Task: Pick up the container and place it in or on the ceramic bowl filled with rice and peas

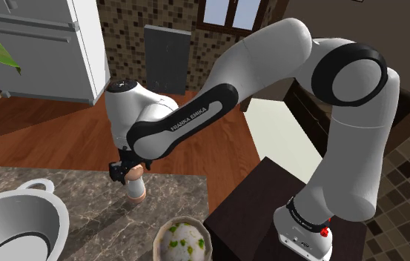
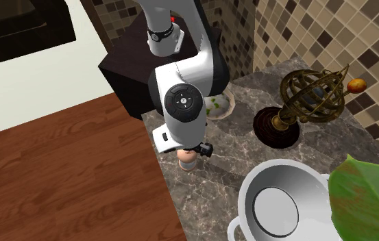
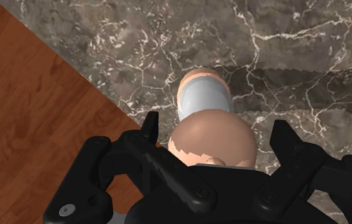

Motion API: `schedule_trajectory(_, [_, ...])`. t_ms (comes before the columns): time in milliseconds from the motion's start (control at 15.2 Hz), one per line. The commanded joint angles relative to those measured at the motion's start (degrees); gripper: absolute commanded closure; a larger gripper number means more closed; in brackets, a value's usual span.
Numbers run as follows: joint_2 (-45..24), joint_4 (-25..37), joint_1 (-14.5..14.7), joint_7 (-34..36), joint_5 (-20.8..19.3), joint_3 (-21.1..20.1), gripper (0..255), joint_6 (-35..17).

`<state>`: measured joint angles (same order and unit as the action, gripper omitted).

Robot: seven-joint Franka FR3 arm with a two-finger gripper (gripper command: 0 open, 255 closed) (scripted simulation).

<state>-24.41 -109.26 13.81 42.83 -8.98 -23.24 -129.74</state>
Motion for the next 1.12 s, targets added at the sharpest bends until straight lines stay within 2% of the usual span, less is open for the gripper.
schedule_trajectory(0, [-0.07, -0.02, 0.01, 0.01, -0.04, 0.03, 0, -0.11])
schedule_trajectory(264, [-0.07, -0.02, 0.01, 0.01, -0.04, 0.02, 0, -0.10])
schedule_trajectory(330, [-0.07, -0.02, 0.01, 0.01, -0.04, 0.02, 255, -0.10])
schedule_trajectory(1056, [0.88, 0.28, -0.19, -0.25, 0.44, -0.25, 255, 1.09])
